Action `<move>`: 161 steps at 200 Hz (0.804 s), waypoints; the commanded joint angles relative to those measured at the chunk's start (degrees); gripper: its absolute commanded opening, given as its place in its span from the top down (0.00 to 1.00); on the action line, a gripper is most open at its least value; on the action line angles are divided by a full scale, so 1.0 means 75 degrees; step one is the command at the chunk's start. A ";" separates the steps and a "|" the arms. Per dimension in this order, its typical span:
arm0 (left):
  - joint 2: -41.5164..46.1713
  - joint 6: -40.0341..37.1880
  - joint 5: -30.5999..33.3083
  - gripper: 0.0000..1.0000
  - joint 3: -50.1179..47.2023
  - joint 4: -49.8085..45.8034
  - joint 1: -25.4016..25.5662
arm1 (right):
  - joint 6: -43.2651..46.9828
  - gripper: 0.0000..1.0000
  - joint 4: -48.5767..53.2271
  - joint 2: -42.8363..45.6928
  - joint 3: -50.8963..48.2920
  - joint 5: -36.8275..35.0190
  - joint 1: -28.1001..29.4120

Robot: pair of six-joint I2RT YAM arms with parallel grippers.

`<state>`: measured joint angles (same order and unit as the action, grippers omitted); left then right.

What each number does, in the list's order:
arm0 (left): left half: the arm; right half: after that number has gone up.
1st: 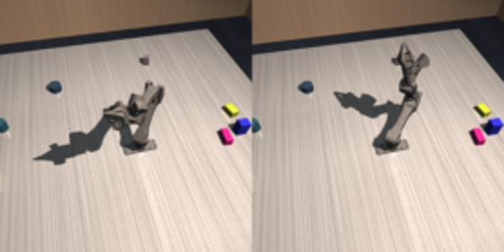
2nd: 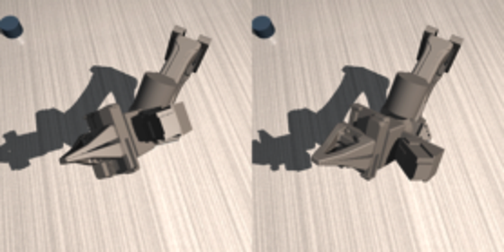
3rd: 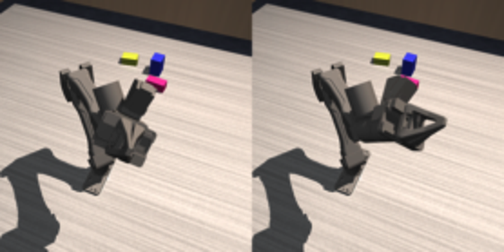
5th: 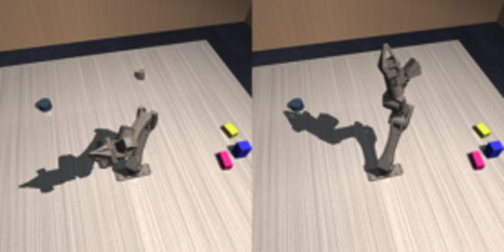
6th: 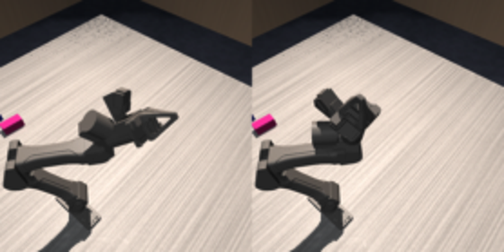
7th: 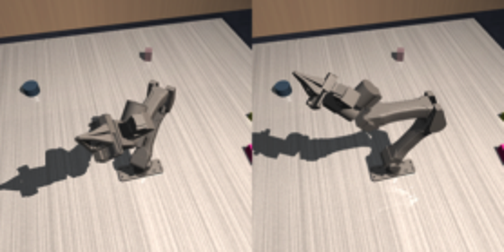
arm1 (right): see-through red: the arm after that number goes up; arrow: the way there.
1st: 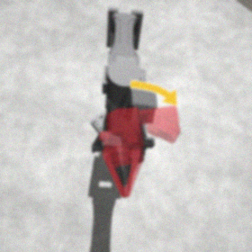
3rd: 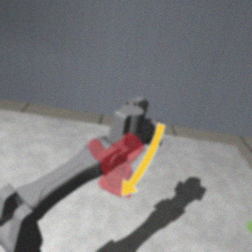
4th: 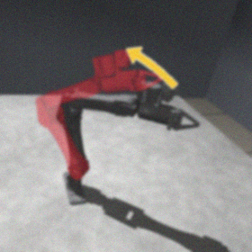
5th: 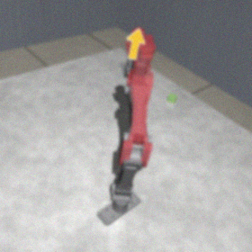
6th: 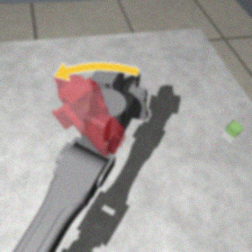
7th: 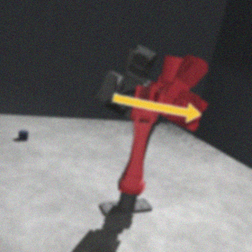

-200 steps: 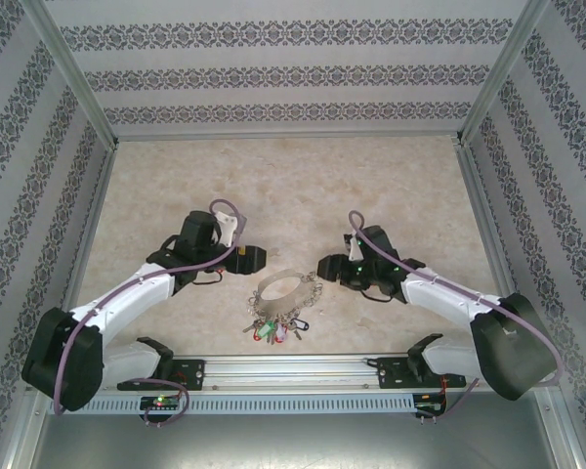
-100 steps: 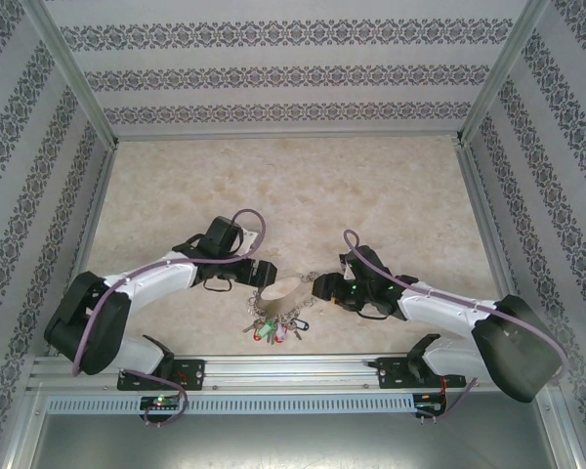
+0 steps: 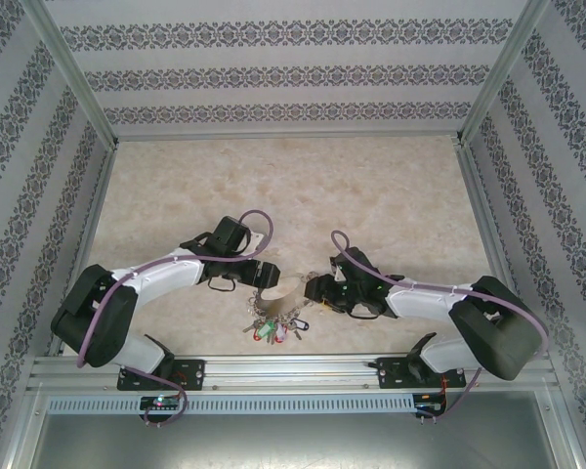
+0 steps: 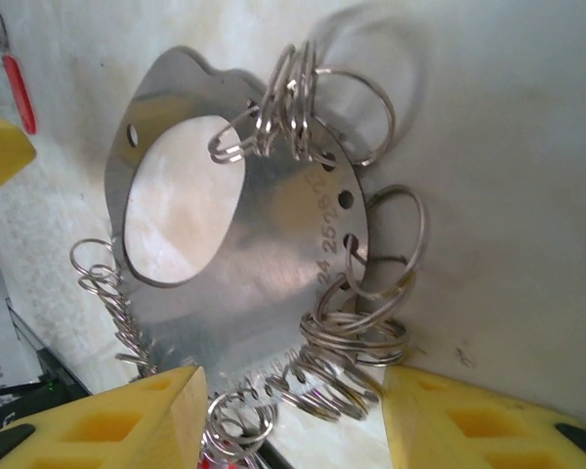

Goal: Put the keys on the keyring

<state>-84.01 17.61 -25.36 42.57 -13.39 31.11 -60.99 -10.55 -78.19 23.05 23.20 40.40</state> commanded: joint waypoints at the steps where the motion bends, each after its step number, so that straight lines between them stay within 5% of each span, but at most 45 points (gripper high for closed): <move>1: -0.0223 -0.0034 0.0104 0.20 -0.0036 -0.0233 0.0089 | -0.0487 0.49 -0.0737 -0.0124 -0.0270 -0.0415 0.0085; 161: -0.1071 0.0243 -0.0368 0.44 0.0067 0.0379 0.0153 | -0.0457 0.58 -0.2323 -0.1089 0.0132 0.0272 -0.0146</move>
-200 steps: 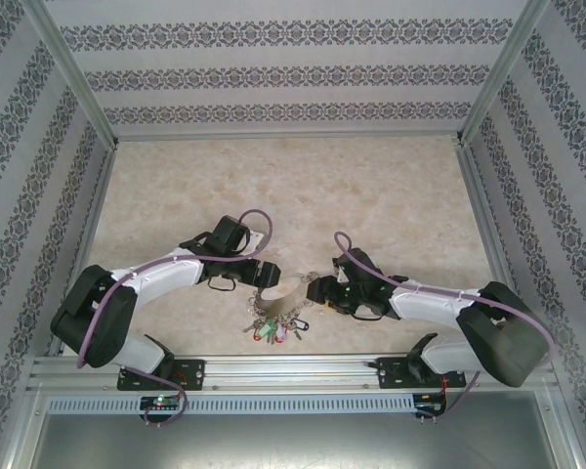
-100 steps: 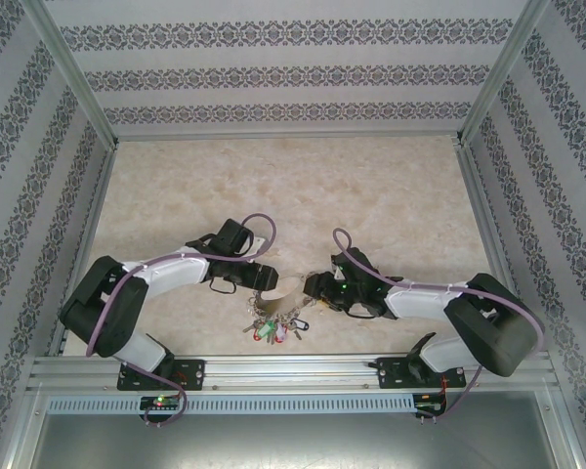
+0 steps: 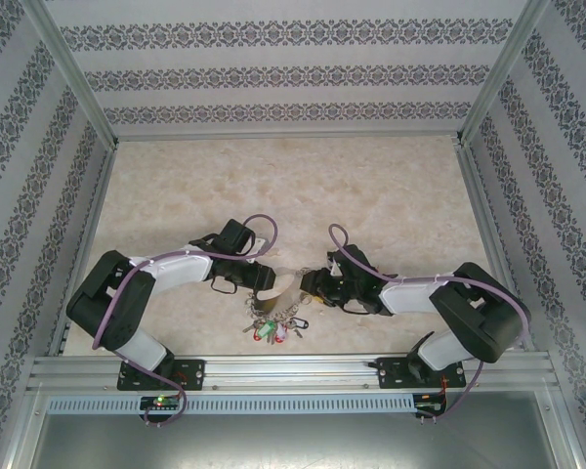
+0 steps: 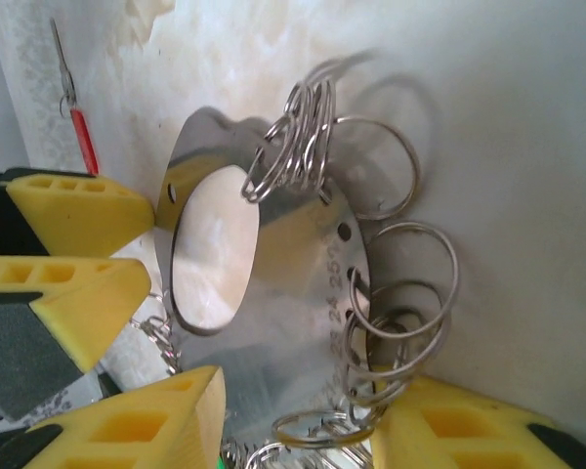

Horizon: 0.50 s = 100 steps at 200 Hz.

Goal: Put the keys on the keyring

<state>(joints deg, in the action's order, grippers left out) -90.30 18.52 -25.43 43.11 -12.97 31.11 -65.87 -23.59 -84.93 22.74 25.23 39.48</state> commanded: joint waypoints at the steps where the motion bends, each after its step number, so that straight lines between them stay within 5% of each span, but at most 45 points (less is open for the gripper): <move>1: -0.0231 0.0126 -0.0359 0.44 -0.0012 0.0335 0.0159 | 0.0193 0.58 -0.0594 -0.0194 0.0182 0.0012 -0.0019; 67: 0.0153 0.0213 -0.0134 0.44 -0.0140 0.0472 0.0158 | 0.0605 0.76 -0.0610 0.0006 0.0298 -0.0001 -0.0103; 88: 0.0389 0.0315 0.0019 0.43 -0.0217 0.0592 0.0156 | 0.0782 0.96 -0.0619 0.0062 0.0323 0.0051 -0.0216; 100: 0.0531 0.0369 0.0127 0.41 -0.0262 0.0649 0.0155 | 0.0860 0.97 -0.0627 0.0116 0.0329 0.0154 -0.0303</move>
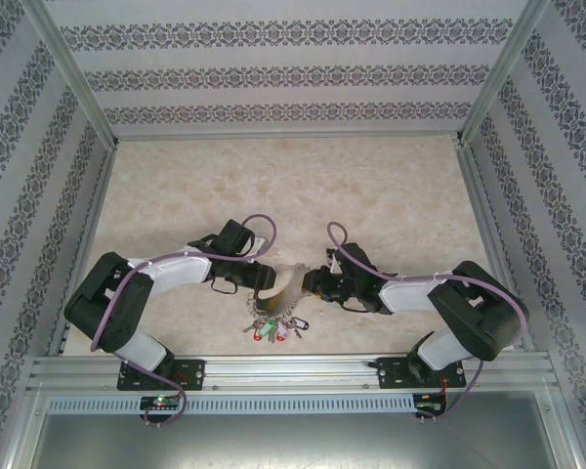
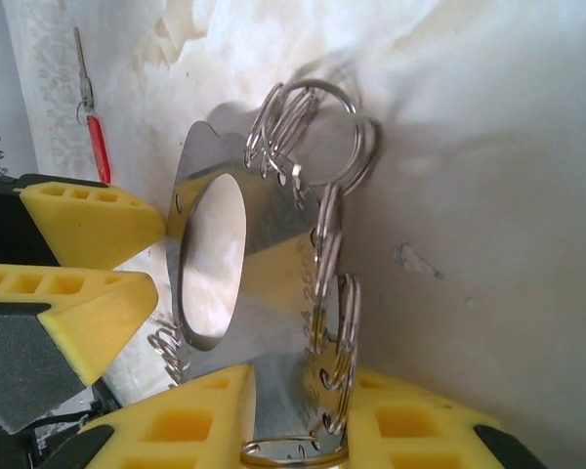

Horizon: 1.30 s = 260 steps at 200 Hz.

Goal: Put the keys on the keyring

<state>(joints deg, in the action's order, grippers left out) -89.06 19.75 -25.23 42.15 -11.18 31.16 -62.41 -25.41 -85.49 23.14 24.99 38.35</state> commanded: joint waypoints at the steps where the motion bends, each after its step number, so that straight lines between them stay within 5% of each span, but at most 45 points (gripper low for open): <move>1: 0.0377 0.0210 0.0110 0.41 -0.0135 0.0417 0.0148 | 0.0399 0.97 -0.0385 0.0200 0.0278 0.0191 -0.0154; 80: 0.0491 0.0461 0.0398 0.37 -0.0265 0.0729 0.0114 | 0.0739 0.98 -0.0161 0.0163 0.0408 0.0592 -0.0474; 111: 0.0334 0.0469 0.0433 0.37 -0.0293 0.0732 0.0114 | 0.0612 0.78 -0.0370 -0.0214 0.0473 0.0676 -0.0438; 152: 0.0010 0.0469 0.0324 0.41 -0.0317 0.0869 0.0111 | 0.0626 0.65 -0.0607 -0.0667 0.0547 0.0689 -0.0364; 170: -0.0047 0.0525 0.0302 0.42 -0.0396 0.0957 0.0117 | 0.0487 0.46 -0.0640 -0.0824 0.0528 0.0523 -0.0356; 188: -0.0039 0.0566 0.0292 0.42 -0.0460 0.1011 0.0114 | 0.0477 0.47 -0.0683 -0.1025 0.0548 0.0469 -0.0358; 207: 0.0002 0.0561 0.0284 0.42 -0.0485 0.1015 0.0122 | 0.0457 0.60 -0.0863 -0.1256 0.0603 0.0521 -0.0312; 260: 0.0137 0.0554 0.0321 0.42 -0.0478 0.0997 0.0117 | 0.0478 0.77 -0.0939 -0.1448 0.0712 0.0418 -0.0205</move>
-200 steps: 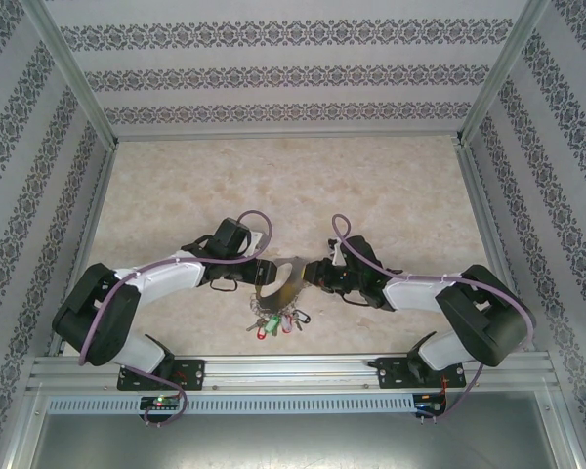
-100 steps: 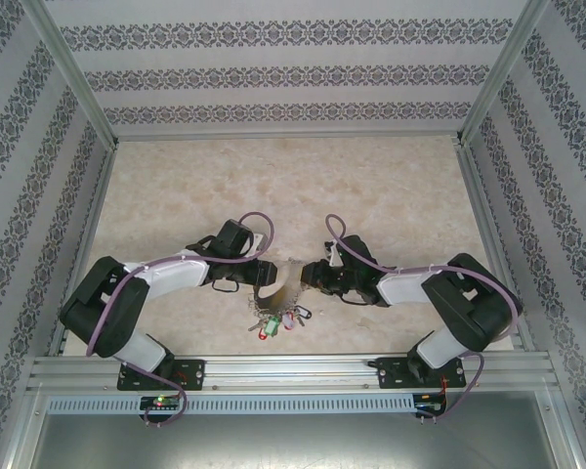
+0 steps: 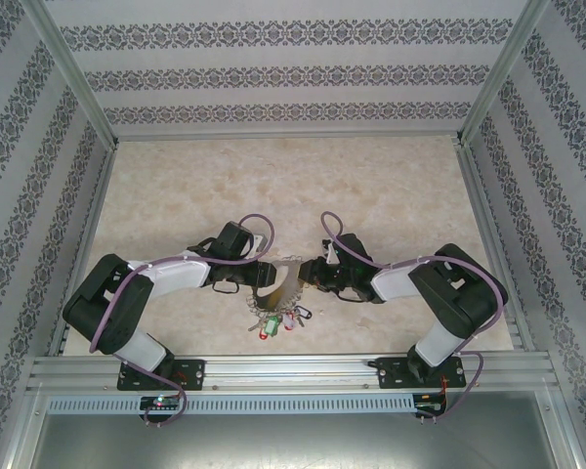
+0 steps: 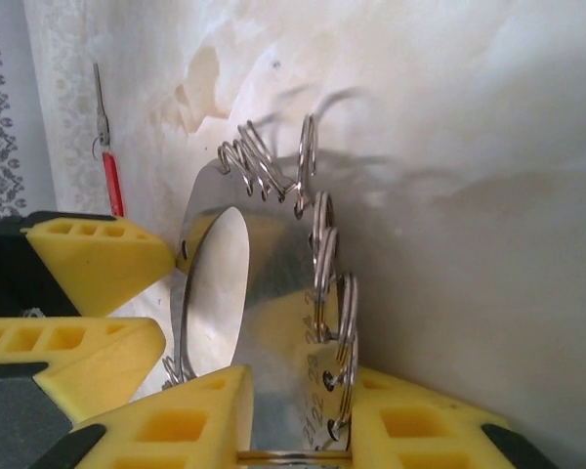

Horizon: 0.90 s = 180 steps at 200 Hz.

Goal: Put the keys on the keyring

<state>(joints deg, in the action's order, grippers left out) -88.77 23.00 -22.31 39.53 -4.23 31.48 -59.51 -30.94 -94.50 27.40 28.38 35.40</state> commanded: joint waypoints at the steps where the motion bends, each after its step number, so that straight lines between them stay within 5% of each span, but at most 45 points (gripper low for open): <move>1: 0.0102 0.0120 -0.0060 0.42 -0.0127 0.0071 0.0071 | 0.0090 0.77 -0.0202 -0.0247 0.0144 -0.0034 0.0189; 78: 0.1111 0.0299 0.0626 0.38 -0.0312 0.0032 0.0069 | 0.0482 0.94 0.0150 0.0749 0.0085 -0.0269 0.0145; 113: 0.1538 0.0363 0.1140 0.24 -0.0486 -0.0092 -0.0015 | 0.0687 0.94 0.0172 0.0885 0.0109 -0.0148 0.0101; 150: 0.1289 0.0264 0.0050 0.17 -0.0481 0.0031 -0.0521 | 0.1222 0.92 0.0188 0.0927 0.0297 0.0243 0.0050; 180: 0.0562 0.0106 -0.0802 0.29 -0.0209 0.0133 -0.0541 | 0.1181 0.77 0.0138 0.0755 0.0470 0.0461 0.0015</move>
<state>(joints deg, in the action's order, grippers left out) -80.29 24.69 -21.30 36.36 -4.19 27.68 -52.49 -28.49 -88.86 28.64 29.17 35.94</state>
